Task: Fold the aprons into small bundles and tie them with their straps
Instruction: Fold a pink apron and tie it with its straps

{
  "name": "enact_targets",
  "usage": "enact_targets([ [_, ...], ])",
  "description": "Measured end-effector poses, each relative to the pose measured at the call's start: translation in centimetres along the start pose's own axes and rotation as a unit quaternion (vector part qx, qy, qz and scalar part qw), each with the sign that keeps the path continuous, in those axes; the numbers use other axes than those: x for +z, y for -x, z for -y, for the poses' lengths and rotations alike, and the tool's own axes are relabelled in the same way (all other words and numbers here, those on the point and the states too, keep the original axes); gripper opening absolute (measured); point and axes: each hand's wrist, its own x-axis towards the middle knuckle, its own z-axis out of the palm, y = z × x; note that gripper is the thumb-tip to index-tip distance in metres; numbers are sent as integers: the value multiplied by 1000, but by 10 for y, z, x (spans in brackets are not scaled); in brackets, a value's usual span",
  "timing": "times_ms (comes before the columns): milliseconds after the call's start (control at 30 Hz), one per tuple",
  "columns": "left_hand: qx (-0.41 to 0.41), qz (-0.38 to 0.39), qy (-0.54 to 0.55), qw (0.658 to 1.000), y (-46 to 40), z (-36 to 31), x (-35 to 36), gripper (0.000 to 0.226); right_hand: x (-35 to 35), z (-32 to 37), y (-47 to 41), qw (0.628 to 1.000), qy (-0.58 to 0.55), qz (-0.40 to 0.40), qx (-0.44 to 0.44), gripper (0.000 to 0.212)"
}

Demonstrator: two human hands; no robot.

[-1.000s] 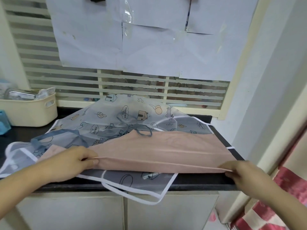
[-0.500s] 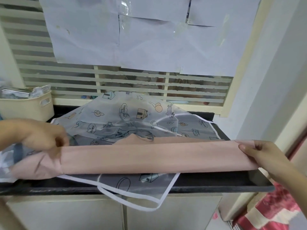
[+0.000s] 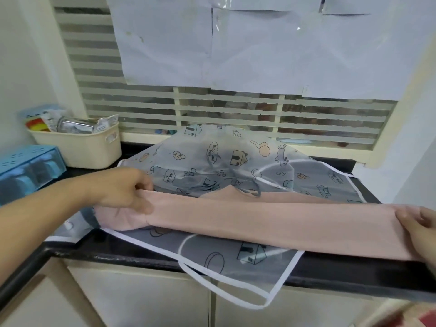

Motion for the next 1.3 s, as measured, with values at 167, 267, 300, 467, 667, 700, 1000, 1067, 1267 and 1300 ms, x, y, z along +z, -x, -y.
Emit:
enact_targets([
  [167,-34,143,85,986,20,33,-3,23,-3,5,10,997,43,-50,30,12],
  [267,-50,50,248,966,27,65,0,14,-4,-14,-4,998,62,-27,21,12],
  [300,-70,2,302,951,26,73,1,13,-4,-4,1,996,77,-37,11,12],
  [467,-189,-214,407,867,2,82,18,20,-4,48,28,997,67,10,-24,22],
  [667,-160,-306,179,921,-5,58,37,9,-2,42,22,984,162,59,-37,25],
  [700,-146,-312,137,929,-6,56,40,8,-1,42,22,984,166,56,-40,22],
  [1000,-147,-273,-75,948,-22,64,35,9,8,49,2,979,188,58,-61,22],
  [1067,-183,-238,-100,949,-18,53,39,11,12,50,-1,978,184,73,-68,21],
  [1267,-75,-290,-174,938,-13,-24,42,42,25,49,0,965,209,136,-85,18],
  [1300,-8,-279,-129,951,-14,-42,43,41,27,50,1,963,211,141,-86,18],
])
